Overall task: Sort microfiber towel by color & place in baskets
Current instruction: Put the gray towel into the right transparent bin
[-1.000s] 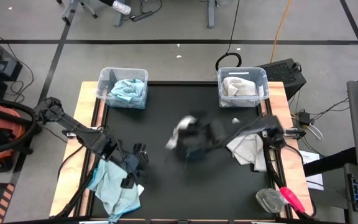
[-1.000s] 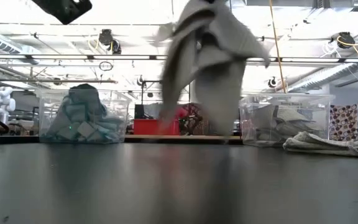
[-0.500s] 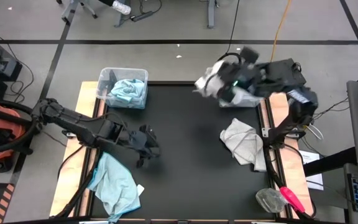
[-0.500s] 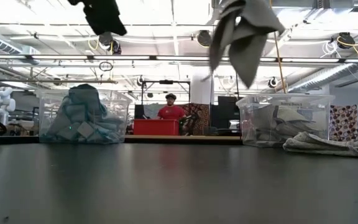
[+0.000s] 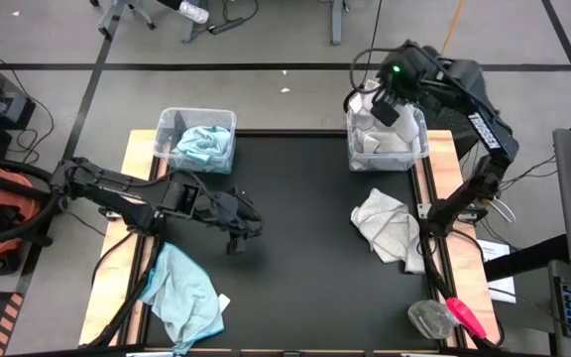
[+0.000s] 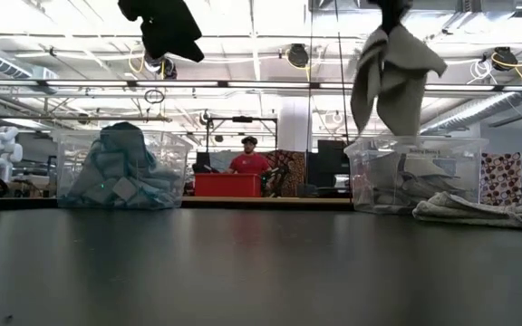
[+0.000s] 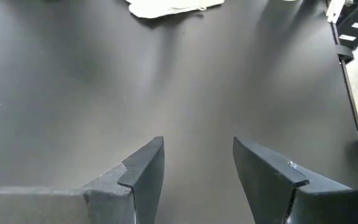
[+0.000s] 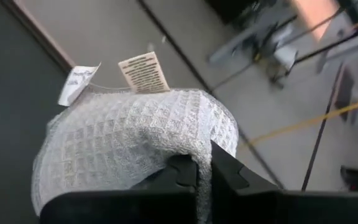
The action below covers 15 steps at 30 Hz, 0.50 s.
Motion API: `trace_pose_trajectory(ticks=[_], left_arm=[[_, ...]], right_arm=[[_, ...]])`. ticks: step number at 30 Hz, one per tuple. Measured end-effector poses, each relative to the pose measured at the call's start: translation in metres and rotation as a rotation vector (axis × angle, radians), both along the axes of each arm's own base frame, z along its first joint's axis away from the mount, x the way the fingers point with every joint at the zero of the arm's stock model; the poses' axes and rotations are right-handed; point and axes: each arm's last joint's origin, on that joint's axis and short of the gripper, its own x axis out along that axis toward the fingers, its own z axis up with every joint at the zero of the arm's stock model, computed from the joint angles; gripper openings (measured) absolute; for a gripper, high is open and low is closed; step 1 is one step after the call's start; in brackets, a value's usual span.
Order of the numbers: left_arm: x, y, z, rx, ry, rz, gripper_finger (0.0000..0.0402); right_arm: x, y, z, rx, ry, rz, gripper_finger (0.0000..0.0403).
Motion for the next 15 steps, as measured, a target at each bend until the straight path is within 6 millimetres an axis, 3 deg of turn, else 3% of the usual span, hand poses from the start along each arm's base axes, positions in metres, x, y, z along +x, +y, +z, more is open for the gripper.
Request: trace_pose_trajectory(ticks=[6, 15], left_arm=[[0.001, 0.004, 0.0, -0.002, -0.002, 0.019, 0.0198], [0.001, 0.006, 0.0, -0.002, -0.002, 0.024, 0.0198]], right_arm=[[-0.002, -0.033, -0.044, 0.181, 0.111, -0.057, 0.0], [-0.008, -0.064, -0.128, 0.431, 0.271, -0.122, 0.0001]])
